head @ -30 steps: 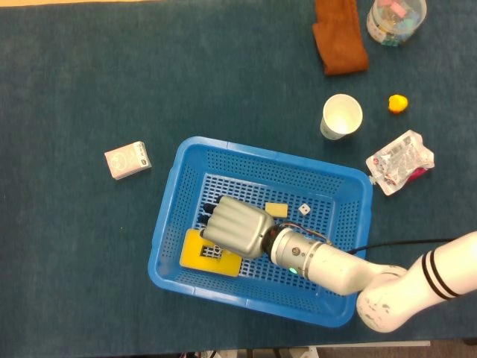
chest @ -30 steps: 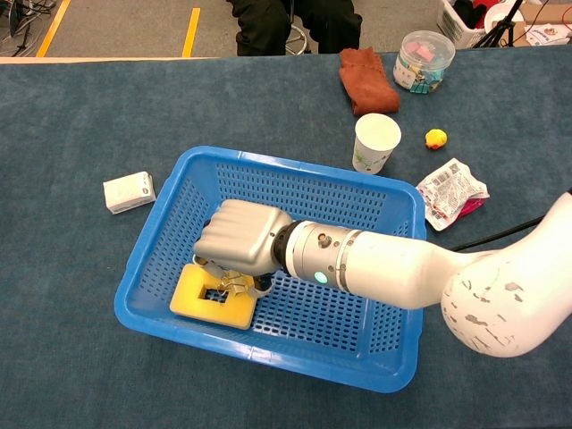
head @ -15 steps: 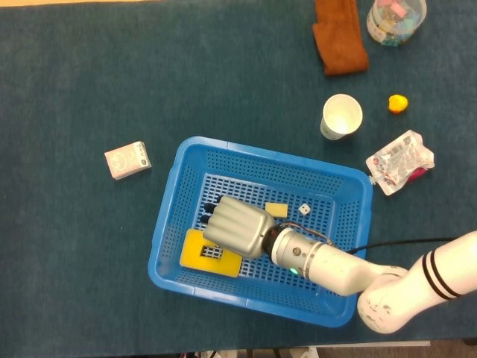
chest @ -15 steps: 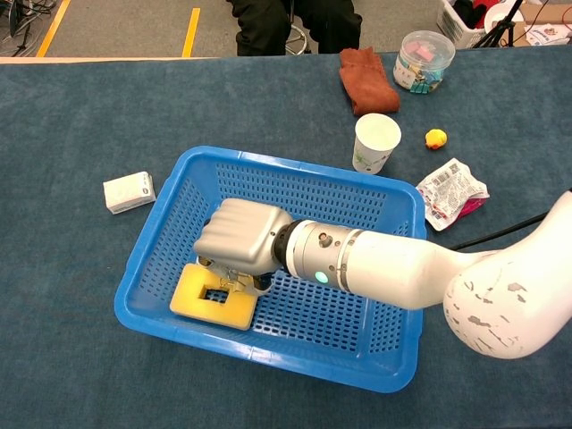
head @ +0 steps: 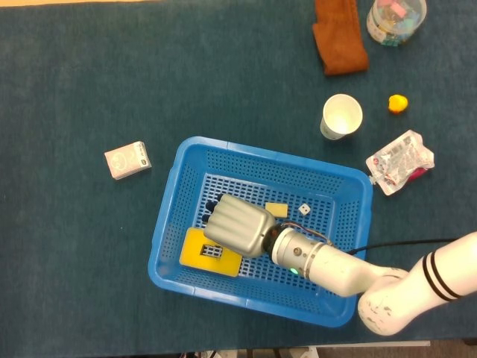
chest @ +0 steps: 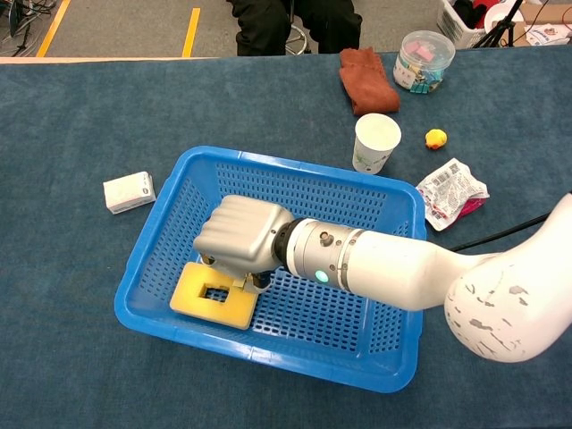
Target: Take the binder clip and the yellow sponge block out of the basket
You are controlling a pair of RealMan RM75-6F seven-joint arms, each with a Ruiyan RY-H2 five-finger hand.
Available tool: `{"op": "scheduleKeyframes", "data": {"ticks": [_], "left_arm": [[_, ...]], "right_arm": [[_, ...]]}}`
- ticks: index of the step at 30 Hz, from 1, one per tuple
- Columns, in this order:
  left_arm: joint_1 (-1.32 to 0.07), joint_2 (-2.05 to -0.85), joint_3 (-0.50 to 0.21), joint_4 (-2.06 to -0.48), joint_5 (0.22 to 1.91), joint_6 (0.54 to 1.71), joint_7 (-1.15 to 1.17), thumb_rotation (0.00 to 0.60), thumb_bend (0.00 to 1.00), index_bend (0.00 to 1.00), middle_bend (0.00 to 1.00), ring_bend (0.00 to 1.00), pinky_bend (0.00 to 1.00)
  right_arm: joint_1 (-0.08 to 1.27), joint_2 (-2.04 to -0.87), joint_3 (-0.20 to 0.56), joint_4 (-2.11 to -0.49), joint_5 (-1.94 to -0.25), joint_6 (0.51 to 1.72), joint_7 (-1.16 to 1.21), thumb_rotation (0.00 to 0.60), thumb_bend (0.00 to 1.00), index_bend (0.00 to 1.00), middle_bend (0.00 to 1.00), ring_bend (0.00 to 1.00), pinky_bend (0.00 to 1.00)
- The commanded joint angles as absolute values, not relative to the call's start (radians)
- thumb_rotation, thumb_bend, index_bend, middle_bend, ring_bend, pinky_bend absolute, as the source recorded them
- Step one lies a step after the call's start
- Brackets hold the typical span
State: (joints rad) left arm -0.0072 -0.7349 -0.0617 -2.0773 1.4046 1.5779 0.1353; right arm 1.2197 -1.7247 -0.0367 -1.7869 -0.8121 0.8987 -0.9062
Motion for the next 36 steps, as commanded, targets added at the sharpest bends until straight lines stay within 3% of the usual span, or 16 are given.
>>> {"op": "scheduleKeyframes", "data": {"ticks": [1,8,15,21,36], "left_arm": [[-0.005,-0.734,-0.060,-2.078,1.407,1.580,0.134,0.600,0.17,0.28,0.20,0.13,0.12],[0.003,-0.734,-0.055,-2.079,1.414,1.587,0.133,0.600,0.17,0.28,0.20,0.13,0.12],[0.006,-0.735,-0.055,-2.084,1.419,1.594,0.136,0.600,0.17,0.28,0.20,0.13,0.12],[0.008,-0.733,-0.053,-2.090,1.424,1.595,0.137,0.600,0.17,0.28,0.20,0.13,0.12],[-0.006,-0.732,-0.060,-2.095,1.429,1.580,0.138,0.600,0.17,0.28,0.20,0.13,0.12]], "right_arm": [[1.218,-1.723,-0.039,-1.790,-0.811,0.902,-0.907,0.600,0.22,0.69,0.45,0.31,0.44],[1.215,-1.720,-0.041,-1.789,-0.806,0.908,-0.905,0.600,0.23,0.70,0.45,0.31,0.44],[1.216,-1.712,-0.035,-1.793,-0.807,0.911,-0.904,0.600,0.33,0.71,0.46,0.33,0.46],[1.209,-1.676,-0.034,-1.830,-0.828,0.921,-0.894,0.600,0.34,0.72,0.47,0.34,0.47],[1.124,-1.335,-0.020,-2.081,-1.001,1.005,-0.774,0.600,0.34,0.72,0.47,0.34,0.47]]}}
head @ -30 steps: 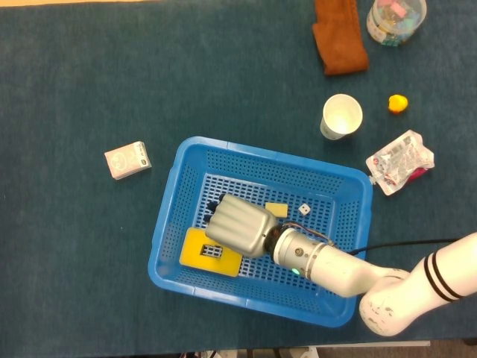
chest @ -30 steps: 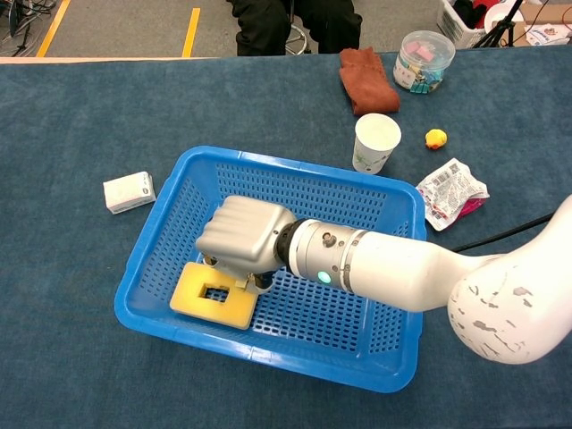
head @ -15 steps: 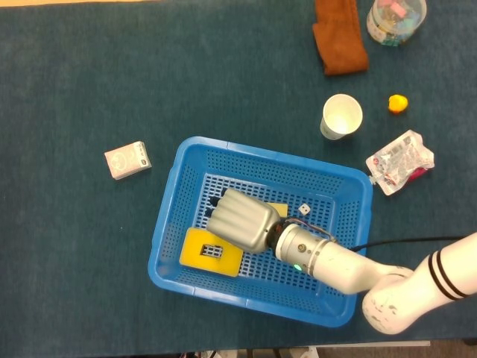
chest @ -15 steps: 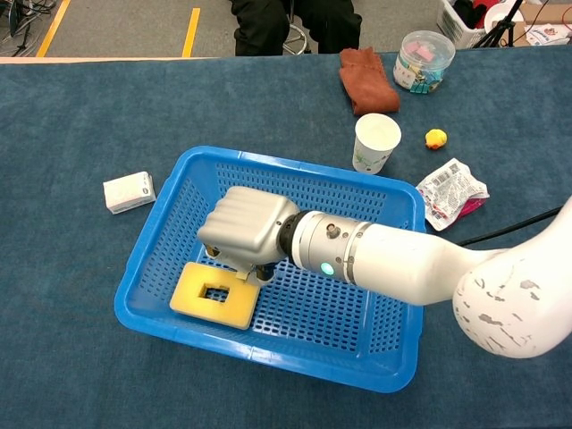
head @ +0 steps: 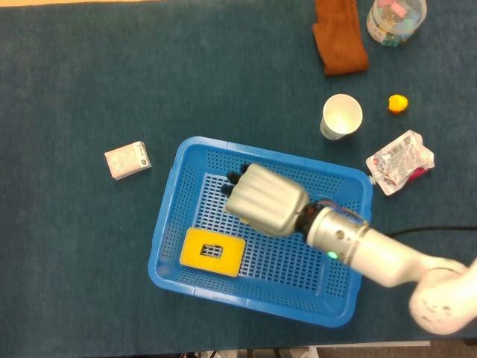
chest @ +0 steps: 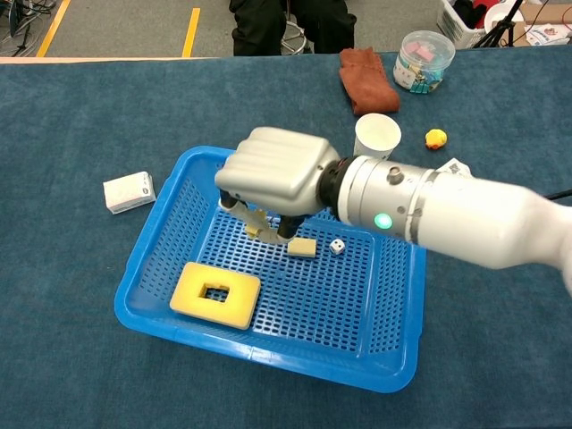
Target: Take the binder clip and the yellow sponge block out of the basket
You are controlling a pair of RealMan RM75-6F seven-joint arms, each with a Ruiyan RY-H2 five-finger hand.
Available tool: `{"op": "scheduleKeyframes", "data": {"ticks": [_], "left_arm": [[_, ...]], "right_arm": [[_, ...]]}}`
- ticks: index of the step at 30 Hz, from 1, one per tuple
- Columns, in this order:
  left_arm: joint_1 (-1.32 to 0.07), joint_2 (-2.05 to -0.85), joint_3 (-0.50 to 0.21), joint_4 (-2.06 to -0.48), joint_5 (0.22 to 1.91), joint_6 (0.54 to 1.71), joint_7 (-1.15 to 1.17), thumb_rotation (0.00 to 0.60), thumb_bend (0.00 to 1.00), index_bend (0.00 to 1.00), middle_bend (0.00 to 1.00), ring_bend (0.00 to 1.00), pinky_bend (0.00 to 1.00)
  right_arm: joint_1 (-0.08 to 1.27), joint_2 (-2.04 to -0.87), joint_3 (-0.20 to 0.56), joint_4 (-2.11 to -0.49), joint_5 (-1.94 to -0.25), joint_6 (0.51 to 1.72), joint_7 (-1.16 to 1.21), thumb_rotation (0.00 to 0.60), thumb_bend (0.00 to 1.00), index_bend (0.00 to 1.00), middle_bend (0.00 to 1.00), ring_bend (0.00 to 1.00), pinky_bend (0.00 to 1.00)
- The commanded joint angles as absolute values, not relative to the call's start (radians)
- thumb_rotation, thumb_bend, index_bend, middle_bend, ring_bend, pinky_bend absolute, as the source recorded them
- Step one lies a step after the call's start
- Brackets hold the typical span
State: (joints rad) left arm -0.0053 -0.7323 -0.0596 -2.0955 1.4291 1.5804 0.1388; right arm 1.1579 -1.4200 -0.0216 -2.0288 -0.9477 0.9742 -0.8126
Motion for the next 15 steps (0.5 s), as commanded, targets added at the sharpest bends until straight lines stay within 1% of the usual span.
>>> {"op": "scheduleKeyframes", "data": {"ticks": [1,5,8,11,15], "left_arm": [[-0.007,-0.730,-0.061,-2.095,1.429,1.578,0.138,0.600,0.17,0.28,0.20,0.13,0.12],[-0.012,-0.728,-0.063,-2.092,1.426,1.570,0.131,0.600,0.17,0.28,0.20,0.13,0.12],[-0.019,-0.729,-0.066,-2.086,1.419,1.559,0.128,0.600,0.17,0.28,0.20,0.13,0.12],[-0.027,-0.731,-0.068,-2.083,1.413,1.549,0.129,0.600,0.17,0.28,0.20,0.13,0.12],[-0.027,-0.728,-0.066,-2.084,1.420,1.546,0.122,0.600,0.17,0.28,0.20,0.13,0.12]], "right_arm": [[1.115,-1.310,-0.021,-2.090,-1.011,1.012,-0.764,0.600,0.34,0.72,0.47,0.34,0.47],[1.075,-1.208,-0.016,-2.100,-1.033,1.036,-0.712,0.600,0.34,0.72,0.47,0.34,0.47],[1.056,-1.165,-0.007,-2.064,-1.011,1.035,-0.681,0.600,0.34,0.72,0.47,0.34,0.47],[1.054,-1.160,0.006,-2.012,-0.972,1.012,-0.661,0.600,0.34,0.72,0.47,0.34,0.47],[1.071,-1.215,0.029,-1.896,-0.893,0.969,-0.662,0.600,0.34,0.72,0.47,0.34,0.47]]}}
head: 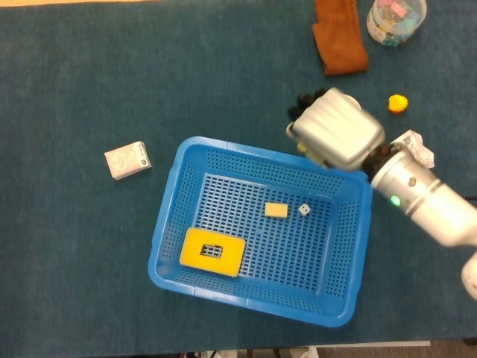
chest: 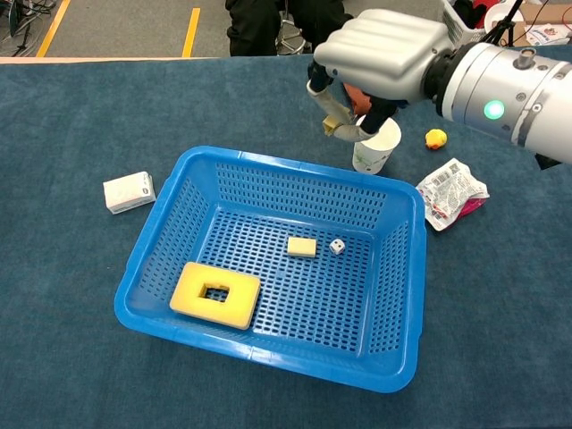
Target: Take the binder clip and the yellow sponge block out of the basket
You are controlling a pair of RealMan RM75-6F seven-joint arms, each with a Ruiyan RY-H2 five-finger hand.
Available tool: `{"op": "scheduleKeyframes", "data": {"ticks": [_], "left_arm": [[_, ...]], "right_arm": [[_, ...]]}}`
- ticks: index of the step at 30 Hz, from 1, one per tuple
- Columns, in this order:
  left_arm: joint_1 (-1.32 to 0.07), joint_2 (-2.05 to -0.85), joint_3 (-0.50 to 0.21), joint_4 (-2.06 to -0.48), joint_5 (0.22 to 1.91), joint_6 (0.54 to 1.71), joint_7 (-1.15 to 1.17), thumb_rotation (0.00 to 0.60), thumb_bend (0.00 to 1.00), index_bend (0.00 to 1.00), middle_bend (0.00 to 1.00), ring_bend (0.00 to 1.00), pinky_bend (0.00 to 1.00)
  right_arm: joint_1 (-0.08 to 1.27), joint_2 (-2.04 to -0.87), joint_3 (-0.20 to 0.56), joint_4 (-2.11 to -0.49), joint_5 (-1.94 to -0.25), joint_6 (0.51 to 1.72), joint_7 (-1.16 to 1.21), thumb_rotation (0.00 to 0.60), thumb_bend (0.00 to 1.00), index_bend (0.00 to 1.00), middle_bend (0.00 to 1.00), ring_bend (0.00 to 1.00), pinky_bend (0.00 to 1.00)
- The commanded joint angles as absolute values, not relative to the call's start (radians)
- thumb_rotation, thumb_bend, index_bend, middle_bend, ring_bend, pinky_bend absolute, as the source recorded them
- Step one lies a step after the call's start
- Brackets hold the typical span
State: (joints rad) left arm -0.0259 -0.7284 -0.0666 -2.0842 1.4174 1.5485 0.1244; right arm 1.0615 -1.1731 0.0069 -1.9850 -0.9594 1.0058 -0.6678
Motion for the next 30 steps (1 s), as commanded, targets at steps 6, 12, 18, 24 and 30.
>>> {"op": "scheduleKeyframes", "data": {"ticks": [6,12,18,24,30], "left_arm": [[-0.023,-0.728,-0.063,-2.088,1.416,1.551,0.129,0.600,0.17,0.28,0.20,0.13,0.12],[-0.015,-0.726,-0.061,-2.096,1.409,1.561,0.140,0.600,0.17,0.28,0.20,0.13,0.12],[-0.019,-0.729,-0.065,-2.093,1.400,1.558,0.146,0.600,0.17,0.28,0.20,0.13,0.12],[-0.035,-0.738,-0.071,-2.090,1.397,1.539,0.150,0.600,0.17,0.28,0.20,0.13,0.12],[-0.038,-0.738,-0.069,-2.101,1.405,1.538,0.159,0.600,0.17,0.28,0.20,0.13,0.12]], "right_arm": [[1.108,-1.334,0.064,-1.726,-0.813,0.919,-0.672,0.600,0.34,0.64,0.44,0.33,0.45],[1.130,-1.373,0.084,-1.686,-0.792,0.901,-0.685,0.600,0.32,0.20,0.28,0.19,0.37],[1.111,-1.323,0.082,-1.750,-0.800,0.922,-0.681,0.600,0.28,0.04,0.23,0.17,0.36],[1.100,-1.293,0.077,-1.768,-0.787,0.933,-0.688,0.600,0.20,0.00,0.21,0.16,0.36],[1.098,-1.279,0.083,-1.771,-0.780,0.925,-0.681,0.600,0.08,0.00,0.18,0.13,0.33]]}}
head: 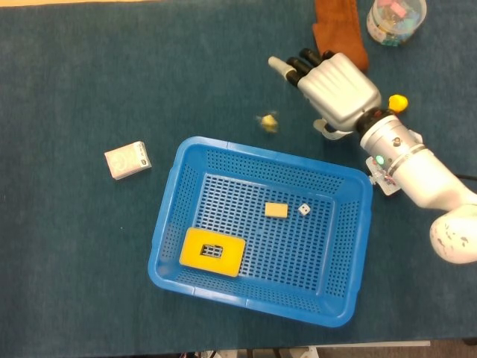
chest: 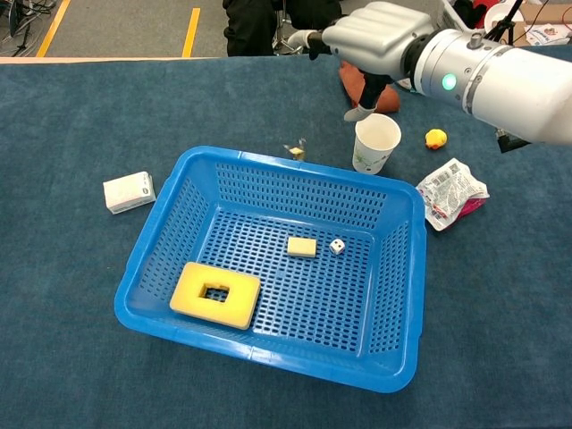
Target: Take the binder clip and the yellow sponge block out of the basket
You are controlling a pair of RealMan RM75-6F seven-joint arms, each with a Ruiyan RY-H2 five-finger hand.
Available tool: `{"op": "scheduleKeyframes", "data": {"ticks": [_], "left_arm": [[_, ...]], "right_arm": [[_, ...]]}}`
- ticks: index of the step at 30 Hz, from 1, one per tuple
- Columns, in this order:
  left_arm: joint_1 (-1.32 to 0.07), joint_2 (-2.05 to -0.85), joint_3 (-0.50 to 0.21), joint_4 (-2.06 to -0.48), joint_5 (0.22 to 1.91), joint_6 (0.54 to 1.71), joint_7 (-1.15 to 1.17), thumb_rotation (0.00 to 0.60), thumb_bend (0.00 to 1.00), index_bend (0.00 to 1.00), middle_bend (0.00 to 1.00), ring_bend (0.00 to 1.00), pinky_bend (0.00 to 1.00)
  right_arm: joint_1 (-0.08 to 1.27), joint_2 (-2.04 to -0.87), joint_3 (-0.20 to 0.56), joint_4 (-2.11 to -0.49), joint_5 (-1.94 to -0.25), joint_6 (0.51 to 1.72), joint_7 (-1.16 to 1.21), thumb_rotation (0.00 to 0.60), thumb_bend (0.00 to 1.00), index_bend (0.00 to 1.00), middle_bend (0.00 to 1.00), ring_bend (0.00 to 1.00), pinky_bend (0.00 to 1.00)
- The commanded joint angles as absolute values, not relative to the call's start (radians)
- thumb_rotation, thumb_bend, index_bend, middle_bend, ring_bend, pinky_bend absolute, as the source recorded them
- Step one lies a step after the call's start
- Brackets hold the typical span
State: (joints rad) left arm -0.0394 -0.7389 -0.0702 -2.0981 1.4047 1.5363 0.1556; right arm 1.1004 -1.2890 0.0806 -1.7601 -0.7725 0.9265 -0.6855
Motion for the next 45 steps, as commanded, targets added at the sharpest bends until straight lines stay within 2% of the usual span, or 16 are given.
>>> {"op": "scheduleKeyframes", "data": {"ticks": [1,5,7,15,19,25,31,34,40,45], "left_arm": [[-0.037,-0.738,-0.068,-2.102,1.405,1.539,0.161,0.600,0.17,0.28,0.20,0.13,0.12],[-0.032,-0.738,-0.066,-2.106,1.402,1.545,0.168,0.600,0.17,0.28,0.20,0.13,0.12],[-0.030,-0.738,-0.066,-2.109,1.401,1.550,0.170,0.600,0.17,0.28,0.20,0.13,0.12],[-0.032,-0.746,-0.067,-2.115,1.402,1.552,0.182,0.600,0.17,0.28,0.20,0.13,0.12],[-0.032,-0.750,-0.065,-2.119,1.408,1.553,0.191,0.600,0.17,0.28,0.20,0.13,0.12],[-0.025,-0.754,-0.060,-2.123,1.414,1.562,0.196,0.600,0.17,0.28,0.20,0.13,0.12],[-0.018,-0.757,-0.055,-2.125,1.416,1.569,0.200,0.600,0.17,0.28,0.20,0.13,0.12],[-0.014,-0.757,-0.053,-2.127,1.418,1.573,0.201,0.600,0.17,0.28,0.20,0.13,0.12],[-0.006,-0.755,-0.050,-2.126,1.418,1.582,0.198,0.600,0.17,0.28,0.20,0.13,0.12],[-0.006,-0.755,-0.052,-2.123,1.413,1.580,0.194,0.600,0.17,0.28,0.20,0.13,0.12]], "right_arm": [[1.095,-1.272,0.084,-1.780,-0.787,0.928,-0.677,0.600,0.08,0.00,0.18,0.13,0.33],[1.071,-1.219,0.087,-1.846,-0.840,0.941,-0.643,0.600,0.08,0.00,0.19,0.13,0.33],[1.051,-1.179,0.085,-1.893,-0.889,0.949,-0.618,0.600,0.08,0.03,0.22,0.14,0.34],[0.989,-1.072,0.057,-2.029,-1.133,0.932,-0.526,0.600,0.09,0.40,0.37,0.27,0.42],[0.980,-1.069,0.045,-2.054,-1.222,0.896,-0.482,0.600,0.11,0.47,0.41,0.30,0.45],[0.996,-1.116,0.031,-2.052,-1.244,0.812,-0.455,0.600,0.11,0.47,0.41,0.31,0.48],[1.026,-1.198,0.028,-2.025,-1.196,0.748,-0.476,0.600,0.11,0.47,0.41,0.31,0.51],[1.045,-1.244,0.028,-2.002,-1.153,0.726,-0.496,0.600,0.12,0.40,0.38,0.31,0.52],[1.103,-1.308,0.006,-1.958,-1.017,0.687,-0.570,0.600,0.14,0.21,0.31,0.26,0.52],[1.147,-1.340,-0.011,-1.946,-0.906,0.685,-0.608,0.600,0.15,0.13,0.27,0.23,0.52]]}}
